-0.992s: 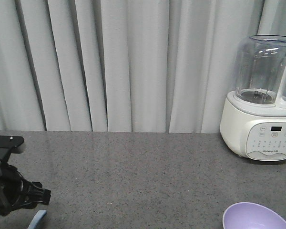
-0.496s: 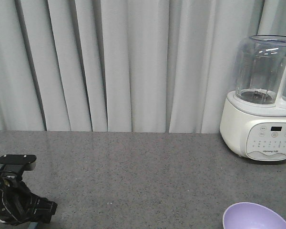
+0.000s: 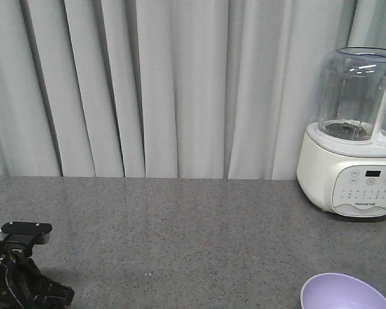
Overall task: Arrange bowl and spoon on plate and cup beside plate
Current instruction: 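Lower the left gripper onto the light blue spoon and grasp it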
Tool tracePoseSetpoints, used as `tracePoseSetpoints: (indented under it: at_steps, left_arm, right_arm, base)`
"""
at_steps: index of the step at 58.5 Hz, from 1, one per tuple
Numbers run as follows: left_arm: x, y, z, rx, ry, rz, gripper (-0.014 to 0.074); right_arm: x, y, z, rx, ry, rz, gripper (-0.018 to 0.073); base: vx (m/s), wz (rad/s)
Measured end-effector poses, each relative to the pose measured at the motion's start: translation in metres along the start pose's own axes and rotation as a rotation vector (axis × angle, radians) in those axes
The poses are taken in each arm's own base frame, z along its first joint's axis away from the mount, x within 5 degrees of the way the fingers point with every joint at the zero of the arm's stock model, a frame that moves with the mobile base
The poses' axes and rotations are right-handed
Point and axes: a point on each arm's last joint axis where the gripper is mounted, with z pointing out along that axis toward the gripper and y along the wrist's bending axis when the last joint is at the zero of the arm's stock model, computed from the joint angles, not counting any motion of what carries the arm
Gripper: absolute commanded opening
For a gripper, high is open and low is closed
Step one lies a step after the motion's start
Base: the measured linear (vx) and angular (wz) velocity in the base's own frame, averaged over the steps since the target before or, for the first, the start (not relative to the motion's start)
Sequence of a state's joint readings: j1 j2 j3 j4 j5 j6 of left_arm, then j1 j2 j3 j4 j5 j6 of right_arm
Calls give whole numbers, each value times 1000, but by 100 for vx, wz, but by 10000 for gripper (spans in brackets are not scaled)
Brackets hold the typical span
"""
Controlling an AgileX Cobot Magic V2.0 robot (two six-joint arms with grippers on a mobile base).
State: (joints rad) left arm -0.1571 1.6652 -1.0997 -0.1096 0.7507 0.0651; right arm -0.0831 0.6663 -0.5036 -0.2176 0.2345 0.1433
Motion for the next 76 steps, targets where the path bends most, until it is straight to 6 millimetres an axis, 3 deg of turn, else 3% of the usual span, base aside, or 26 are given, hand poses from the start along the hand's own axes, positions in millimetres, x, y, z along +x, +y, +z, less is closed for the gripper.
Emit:
tracePoseSetpoints:
  at_steps: [11,27,48,63,76]
  left_arm:
    - [3,3,-1,-34,40,32,452]
    - [4,4,-2,-41,60,40,221]
    - [4,3,-2,-39,66,41,-3]
    - [4,2,-11,-35,36,38,-5]
    - [0,-2,-59,-22,-172,32,-2]
  right_arm:
    - [0,0,0,0,0,-1,537]
    - [0,0,0,1,1,-2,537]
    - [0,0,0,1,1,-2,537]
    - [0,0,0,0,1,0,525]
    - [3,0,0,-4,35,35,480]
  base:
    - [0,0]
    - [0,0]
    - [0,0]
    - [0,0]
    - [0,0]
